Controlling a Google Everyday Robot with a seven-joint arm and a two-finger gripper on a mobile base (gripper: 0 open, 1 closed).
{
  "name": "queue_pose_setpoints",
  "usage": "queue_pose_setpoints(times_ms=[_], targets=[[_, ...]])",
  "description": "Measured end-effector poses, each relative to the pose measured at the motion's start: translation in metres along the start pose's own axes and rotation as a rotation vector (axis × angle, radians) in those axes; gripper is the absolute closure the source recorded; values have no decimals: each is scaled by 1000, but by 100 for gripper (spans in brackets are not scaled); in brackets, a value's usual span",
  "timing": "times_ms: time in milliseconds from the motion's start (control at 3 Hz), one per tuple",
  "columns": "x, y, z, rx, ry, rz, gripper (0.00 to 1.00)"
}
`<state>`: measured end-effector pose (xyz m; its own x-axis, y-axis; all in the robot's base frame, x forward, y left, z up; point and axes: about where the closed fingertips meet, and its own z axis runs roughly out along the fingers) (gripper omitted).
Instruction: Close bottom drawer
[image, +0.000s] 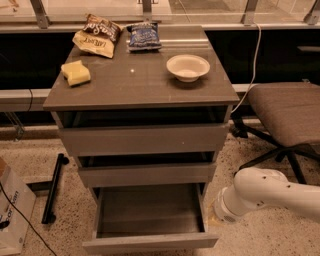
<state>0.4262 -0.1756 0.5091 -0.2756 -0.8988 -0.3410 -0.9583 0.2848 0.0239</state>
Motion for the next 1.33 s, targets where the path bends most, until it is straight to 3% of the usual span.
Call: queue_pose_setpoints(times_ms=[667,1000,1333], targets=[[54,-4,89,-117,-70,156,100],[55,-1,92,-124,-70,157,100],[62,-4,137,-135,-82,185,100]])
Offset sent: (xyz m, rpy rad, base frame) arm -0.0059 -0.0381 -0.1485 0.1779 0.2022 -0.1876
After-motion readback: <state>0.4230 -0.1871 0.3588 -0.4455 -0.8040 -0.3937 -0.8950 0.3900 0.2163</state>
